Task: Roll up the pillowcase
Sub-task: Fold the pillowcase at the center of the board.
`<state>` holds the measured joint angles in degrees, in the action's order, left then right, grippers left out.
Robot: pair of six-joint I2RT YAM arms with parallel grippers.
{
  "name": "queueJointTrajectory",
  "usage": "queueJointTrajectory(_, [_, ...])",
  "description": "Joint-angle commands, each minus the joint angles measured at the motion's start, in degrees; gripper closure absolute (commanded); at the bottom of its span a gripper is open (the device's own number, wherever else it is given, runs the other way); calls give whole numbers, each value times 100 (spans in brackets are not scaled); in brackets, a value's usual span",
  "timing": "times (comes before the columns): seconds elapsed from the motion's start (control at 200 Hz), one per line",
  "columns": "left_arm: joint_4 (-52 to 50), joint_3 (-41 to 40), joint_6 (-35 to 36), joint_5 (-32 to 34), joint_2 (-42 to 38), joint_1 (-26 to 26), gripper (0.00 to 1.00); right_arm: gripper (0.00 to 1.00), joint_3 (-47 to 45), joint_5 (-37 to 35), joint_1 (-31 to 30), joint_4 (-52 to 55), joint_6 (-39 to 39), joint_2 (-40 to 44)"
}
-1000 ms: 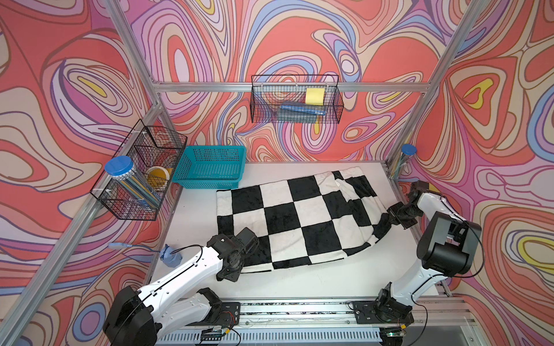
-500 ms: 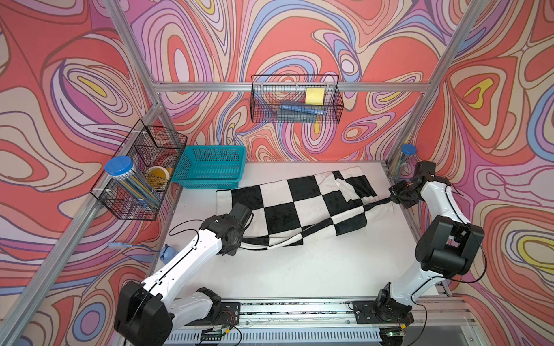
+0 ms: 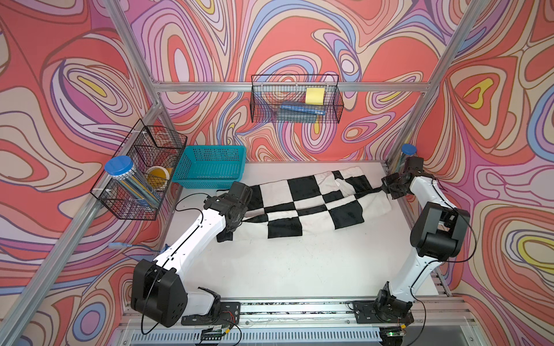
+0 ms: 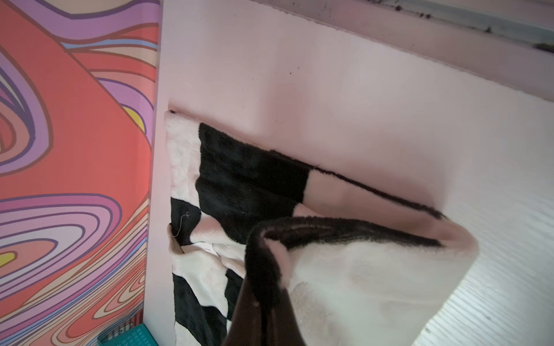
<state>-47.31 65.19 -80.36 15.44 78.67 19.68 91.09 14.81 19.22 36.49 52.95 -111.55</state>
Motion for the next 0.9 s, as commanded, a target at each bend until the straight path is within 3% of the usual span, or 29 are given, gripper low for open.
queueJointTrajectory(0.0, [202,260,524,194,205,-310,100,100,438,-43,-60,-420,199,-209])
queueJointTrajectory(0.28, [1064,858,1379,-343,1279,-878,100,100,2215,-39,-195,-12,239,-1323])
queueJointTrajectory(0.426, [1171,1269,1471,-290,1837,-957,100,100,3152,-5,-309,318,269,-1994])
queueJointTrajectory(0.896, [1120,2076,1749,-38,2821,-1289,100,100,4370,-29,-378,526,248,-3172])
